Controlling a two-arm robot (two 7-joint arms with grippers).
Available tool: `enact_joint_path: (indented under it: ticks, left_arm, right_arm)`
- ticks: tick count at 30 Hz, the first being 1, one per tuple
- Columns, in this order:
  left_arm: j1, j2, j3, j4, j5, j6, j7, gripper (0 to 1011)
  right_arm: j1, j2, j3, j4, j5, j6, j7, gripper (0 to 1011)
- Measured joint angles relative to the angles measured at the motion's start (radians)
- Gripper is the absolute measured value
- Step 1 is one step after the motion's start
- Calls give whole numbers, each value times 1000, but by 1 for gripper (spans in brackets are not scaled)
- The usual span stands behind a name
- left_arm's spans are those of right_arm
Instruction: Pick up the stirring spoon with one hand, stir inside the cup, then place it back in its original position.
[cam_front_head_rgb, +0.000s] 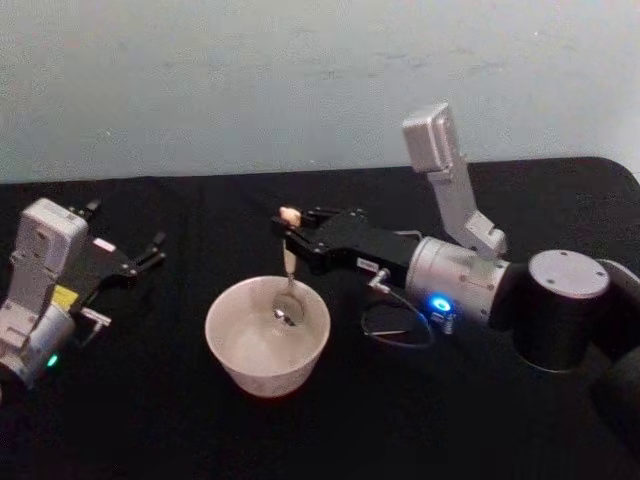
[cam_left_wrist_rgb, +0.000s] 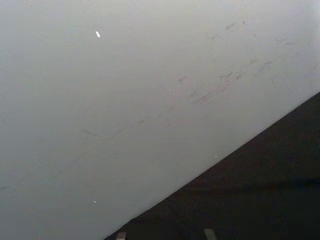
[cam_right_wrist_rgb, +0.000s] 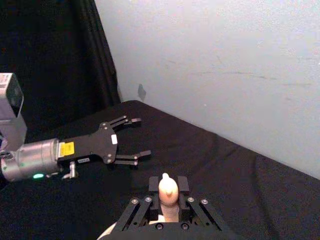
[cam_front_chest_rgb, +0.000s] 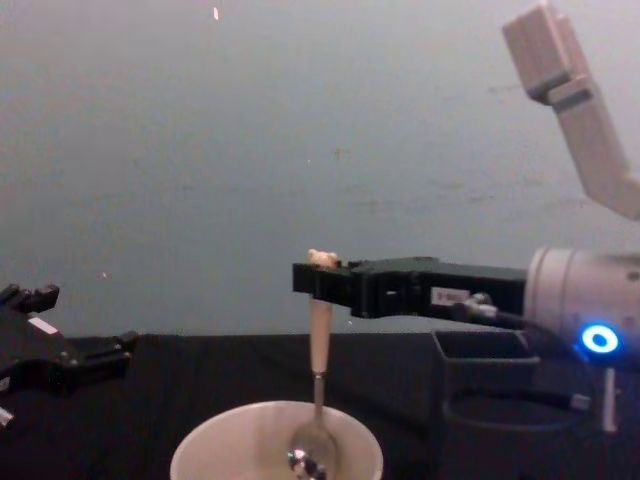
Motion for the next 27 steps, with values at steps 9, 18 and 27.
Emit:
enact_joint_path:
  ticks: [9,18,27]
  left_arm:
    - [0,0,0,0,0,0,0,1001]
    - [0,0,0,0,0,0,0,1001]
    - [0,0,0,0,0,0,0,1001]
  right_arm:
    - [-48,67,19,-77,41,25,31,216]
    - [-66,87,-3,-115,74,48,45,215]
    - [-50,55,-30,-103,102,71,19,215]
